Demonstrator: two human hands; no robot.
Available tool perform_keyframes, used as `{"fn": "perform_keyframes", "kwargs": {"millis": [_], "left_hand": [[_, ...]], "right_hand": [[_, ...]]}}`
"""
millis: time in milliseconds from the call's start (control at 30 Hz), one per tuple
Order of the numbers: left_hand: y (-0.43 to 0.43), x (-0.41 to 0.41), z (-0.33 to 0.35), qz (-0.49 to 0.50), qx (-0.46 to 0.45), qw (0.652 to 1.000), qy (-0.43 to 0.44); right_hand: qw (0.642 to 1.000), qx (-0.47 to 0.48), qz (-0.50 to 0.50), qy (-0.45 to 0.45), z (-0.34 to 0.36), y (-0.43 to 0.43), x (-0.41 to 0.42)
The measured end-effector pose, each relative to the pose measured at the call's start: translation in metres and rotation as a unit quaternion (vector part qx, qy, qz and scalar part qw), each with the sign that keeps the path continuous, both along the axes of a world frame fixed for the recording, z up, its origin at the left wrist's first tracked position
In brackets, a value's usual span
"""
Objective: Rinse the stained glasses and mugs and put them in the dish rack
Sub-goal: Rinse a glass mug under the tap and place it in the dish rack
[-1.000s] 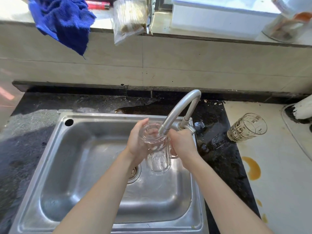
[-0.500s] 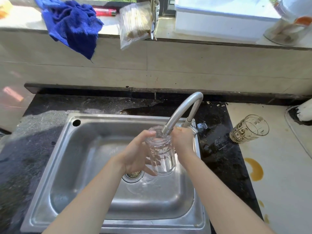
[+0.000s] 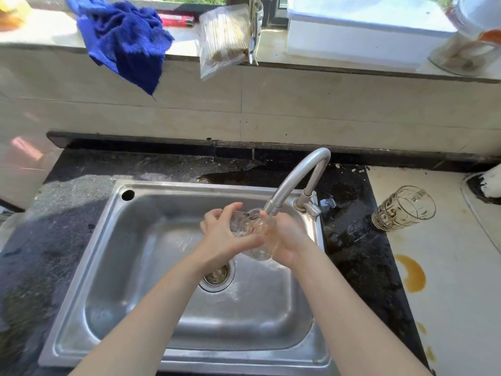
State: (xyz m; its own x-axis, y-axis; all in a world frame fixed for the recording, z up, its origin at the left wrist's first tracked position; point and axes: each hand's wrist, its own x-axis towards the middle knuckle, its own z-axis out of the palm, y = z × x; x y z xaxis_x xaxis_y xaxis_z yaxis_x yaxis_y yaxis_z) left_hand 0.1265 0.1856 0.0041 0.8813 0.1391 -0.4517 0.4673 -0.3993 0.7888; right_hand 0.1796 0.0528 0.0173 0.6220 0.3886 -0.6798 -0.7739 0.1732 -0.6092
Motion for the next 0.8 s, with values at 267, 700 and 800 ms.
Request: {"fn": "perform_keyframes", "kwargs": {"millis": [267, 700, 800], "left_hand": [[0.003, 0.003, -0.006, 0.177, -0.095, 0.979, -0.034], [-0.004, 0.015, -0.015, 0.309, -0.072, 0.946, -0.071], [-0.013, 0.015, -0.010, 0.249, 0.009, 0.961, -0.117]], "right_hand": [[0.988, -0.071, 0.051, -0.130, -0.001, -0.012, -0.009], [0.940, -0.236, 0.140, -0.201, -0.006, -0.008, -0.007], [0.928, -0.270, 0.143, -0.210, -0.010, -0.011, -0.006]]}}
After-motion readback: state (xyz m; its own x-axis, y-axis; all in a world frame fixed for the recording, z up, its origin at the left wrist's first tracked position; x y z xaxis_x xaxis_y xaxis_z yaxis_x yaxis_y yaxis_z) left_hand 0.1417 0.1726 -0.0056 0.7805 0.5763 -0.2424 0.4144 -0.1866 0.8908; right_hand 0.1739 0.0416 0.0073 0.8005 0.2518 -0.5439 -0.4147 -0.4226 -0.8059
